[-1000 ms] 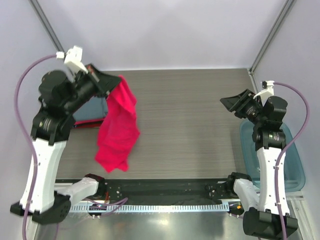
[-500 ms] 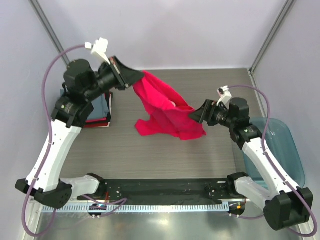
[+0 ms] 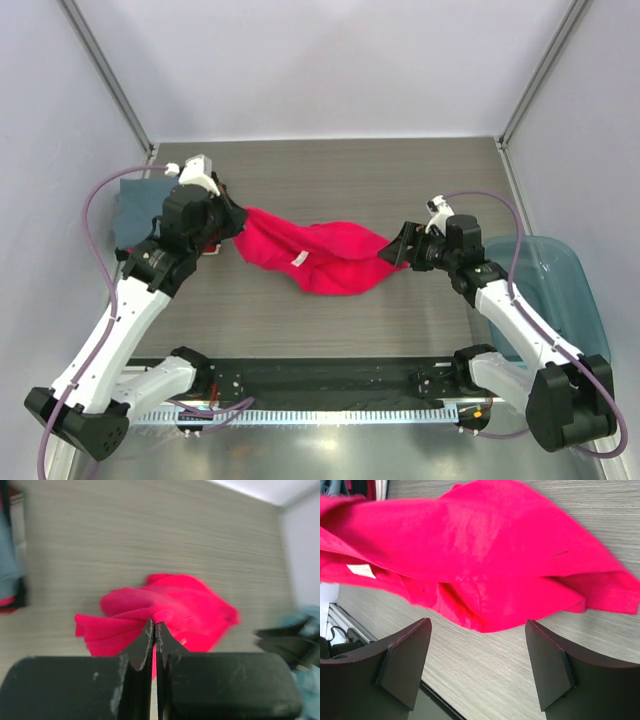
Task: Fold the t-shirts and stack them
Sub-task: Flatten the tshirt out
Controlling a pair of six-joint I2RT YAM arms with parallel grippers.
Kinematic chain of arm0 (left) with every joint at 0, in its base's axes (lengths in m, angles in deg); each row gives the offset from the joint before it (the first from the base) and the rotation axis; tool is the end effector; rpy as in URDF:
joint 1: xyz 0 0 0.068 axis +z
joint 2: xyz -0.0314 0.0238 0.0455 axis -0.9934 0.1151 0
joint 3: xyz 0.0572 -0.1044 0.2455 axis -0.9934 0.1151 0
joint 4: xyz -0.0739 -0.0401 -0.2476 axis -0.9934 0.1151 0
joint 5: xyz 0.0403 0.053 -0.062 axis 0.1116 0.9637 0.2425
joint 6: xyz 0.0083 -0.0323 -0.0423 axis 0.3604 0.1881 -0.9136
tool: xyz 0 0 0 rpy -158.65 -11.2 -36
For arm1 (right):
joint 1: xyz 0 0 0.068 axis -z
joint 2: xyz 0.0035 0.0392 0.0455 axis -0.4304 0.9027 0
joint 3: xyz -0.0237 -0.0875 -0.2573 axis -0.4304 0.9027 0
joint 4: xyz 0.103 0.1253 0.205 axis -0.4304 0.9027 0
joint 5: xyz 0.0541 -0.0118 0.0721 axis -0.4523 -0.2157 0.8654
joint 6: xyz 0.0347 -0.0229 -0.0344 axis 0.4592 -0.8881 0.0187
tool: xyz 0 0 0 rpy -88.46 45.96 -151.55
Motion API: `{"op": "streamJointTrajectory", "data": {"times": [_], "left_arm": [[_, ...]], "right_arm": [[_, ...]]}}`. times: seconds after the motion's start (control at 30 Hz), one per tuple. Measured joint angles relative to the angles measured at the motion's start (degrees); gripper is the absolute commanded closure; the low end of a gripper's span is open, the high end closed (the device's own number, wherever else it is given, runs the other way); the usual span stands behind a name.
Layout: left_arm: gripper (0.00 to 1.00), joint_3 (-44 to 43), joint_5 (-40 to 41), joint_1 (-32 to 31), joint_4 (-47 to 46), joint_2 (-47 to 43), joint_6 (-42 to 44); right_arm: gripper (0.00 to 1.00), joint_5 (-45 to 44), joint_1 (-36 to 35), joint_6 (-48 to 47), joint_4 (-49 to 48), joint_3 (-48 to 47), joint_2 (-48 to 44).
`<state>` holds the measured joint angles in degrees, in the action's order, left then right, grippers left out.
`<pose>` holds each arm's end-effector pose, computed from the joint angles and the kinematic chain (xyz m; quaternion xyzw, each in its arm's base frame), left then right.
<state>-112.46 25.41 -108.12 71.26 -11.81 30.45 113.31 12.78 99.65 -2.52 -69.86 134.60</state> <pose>0.1898 -0.0835 0.3908 -0.1001 0.8270 -0.2371 0.4998 0.2076 0.0625 0.2343 -0.0103 0.8603 0.3368 0.3825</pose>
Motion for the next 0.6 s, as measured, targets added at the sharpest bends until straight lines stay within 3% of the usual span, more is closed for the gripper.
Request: {"op": "streamJointTrajectory", "data": {"times": [0.27, 0.4, 0.43, 0.6], "left_arm": [[0.96, 8.1, 13.6, 0.6, 3.0, -2.1, -4.6], [1.00, 12.4, 14.8, 0.7, 0.6, -5.0, -7.3], [1.00, 13.4, 14.9, 0.7, 0.2, -5.7, -7.6], [1.00, 14.9, 15.3, 0.7, -1.0, -6.8, -8.8]], "right_arm": [[0.23, -7.6, -1.8, -1.1, 1.1, -0.8, 7.8], [0.31, -17.0, -2.4, -1.0, 4.3, -2.7, 10.4], [0.37, -19.3, -2.4, -0.9, 4.6, -3.0, 10.7], [0.39, -28.3, -2.4, 0.2, 5.9, -3.5, 11.6]]}}
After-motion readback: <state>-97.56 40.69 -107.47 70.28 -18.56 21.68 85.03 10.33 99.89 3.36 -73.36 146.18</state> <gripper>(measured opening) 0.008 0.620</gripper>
